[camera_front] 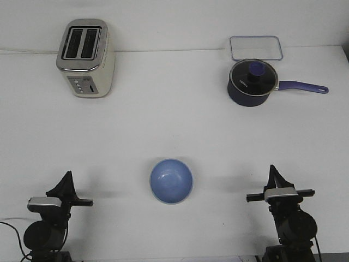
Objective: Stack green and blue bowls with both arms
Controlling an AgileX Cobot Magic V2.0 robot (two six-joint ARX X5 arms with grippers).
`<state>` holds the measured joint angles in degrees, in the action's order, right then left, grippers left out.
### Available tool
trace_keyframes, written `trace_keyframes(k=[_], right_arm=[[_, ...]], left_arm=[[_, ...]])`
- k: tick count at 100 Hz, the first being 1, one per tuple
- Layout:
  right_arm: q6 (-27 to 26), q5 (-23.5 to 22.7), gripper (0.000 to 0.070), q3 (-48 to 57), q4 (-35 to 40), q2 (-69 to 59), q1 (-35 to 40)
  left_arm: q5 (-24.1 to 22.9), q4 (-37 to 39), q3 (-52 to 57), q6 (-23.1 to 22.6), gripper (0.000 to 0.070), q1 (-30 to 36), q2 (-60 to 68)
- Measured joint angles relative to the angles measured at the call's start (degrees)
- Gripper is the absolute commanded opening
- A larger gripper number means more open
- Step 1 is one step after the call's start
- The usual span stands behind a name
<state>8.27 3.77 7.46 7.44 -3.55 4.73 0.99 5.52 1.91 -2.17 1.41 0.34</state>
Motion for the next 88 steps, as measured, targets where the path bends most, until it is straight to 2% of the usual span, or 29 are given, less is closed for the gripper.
trace_keyframes(k=[16, 27, 88], right_arm=[[3.54, -2.21, 0.0000, -6.56, -4.33, 3.54, -2.03], [4.37, -2.27, 0.0000, -6.62, -4.00, 3.48, -2.49], [4.81, -2.25, 0.0000, -6.62, -4.13, 3.48, -2.49]], left_arm=[[0.00, -0.02, 0.00, 0.00, 0.0015, 0.00, 0.00], [0.00, 0.00, 0.00, 0.00, 0.0015, 0.00, 0.00], [0.00, 0.00, 0.00, 0.00, 0.0015, 0.00, 0.00]])
